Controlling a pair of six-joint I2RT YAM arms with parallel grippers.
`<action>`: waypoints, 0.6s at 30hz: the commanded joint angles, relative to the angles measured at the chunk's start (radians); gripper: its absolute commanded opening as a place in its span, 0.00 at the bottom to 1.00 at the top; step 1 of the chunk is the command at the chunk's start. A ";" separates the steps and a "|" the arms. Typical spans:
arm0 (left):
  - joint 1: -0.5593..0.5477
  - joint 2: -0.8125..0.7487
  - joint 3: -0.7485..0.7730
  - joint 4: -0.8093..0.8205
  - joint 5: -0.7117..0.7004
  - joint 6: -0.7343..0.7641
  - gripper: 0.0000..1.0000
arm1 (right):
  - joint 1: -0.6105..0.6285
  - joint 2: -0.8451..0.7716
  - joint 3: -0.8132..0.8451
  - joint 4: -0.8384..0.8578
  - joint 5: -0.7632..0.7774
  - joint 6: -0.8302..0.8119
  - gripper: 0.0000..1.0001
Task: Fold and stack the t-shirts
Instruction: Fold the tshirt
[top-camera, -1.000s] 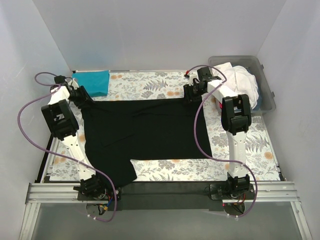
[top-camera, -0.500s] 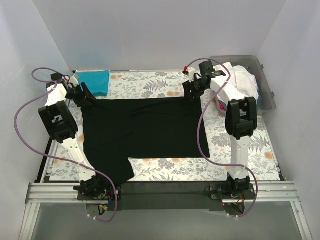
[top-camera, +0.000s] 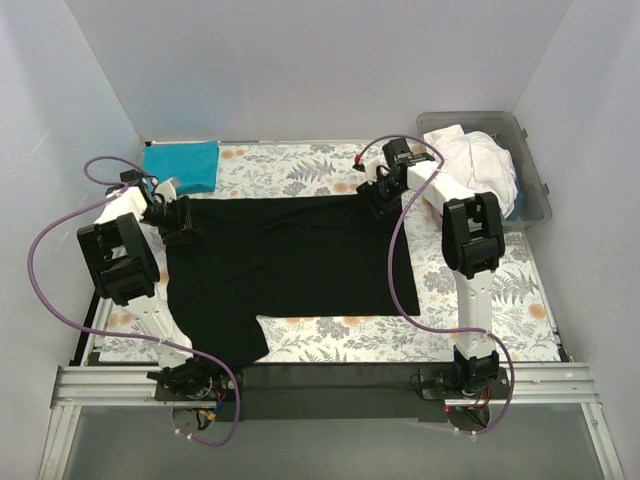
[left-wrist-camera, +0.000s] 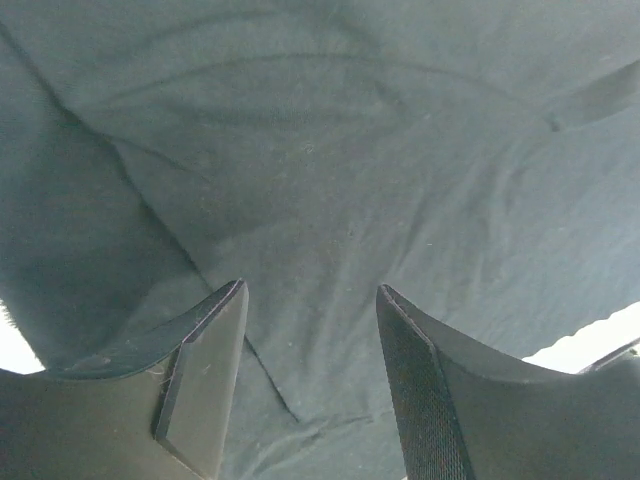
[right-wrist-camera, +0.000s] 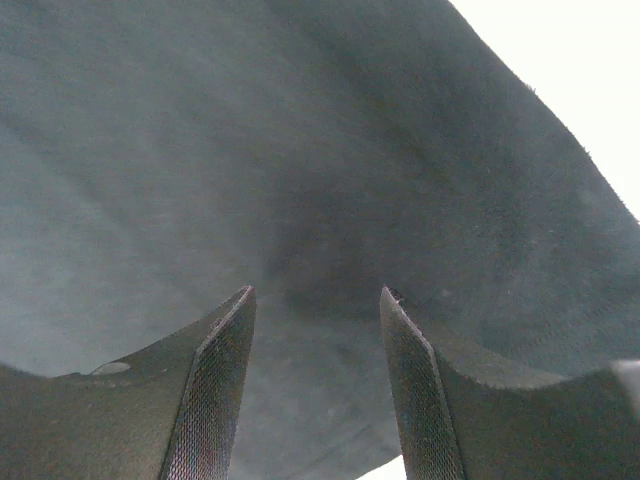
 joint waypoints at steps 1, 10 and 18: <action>-0.037 -0.001 -0.014 0.060 -0.065 0.007 0.53 | -0.005 0.043 0.041 -0.010 0.070 -0.022 0.60; -0.097 0.123 0.027 0.093 -0.128 -0.017 0.52 | -0.061 0.138 0.082 0.003 0.156 -0.026 0.57; -0.178 0.228 0.188 0.053 -0.105 -0.057 0.50 | -0.116 0.132 0.112 0.001 0.199 -0.039 0.57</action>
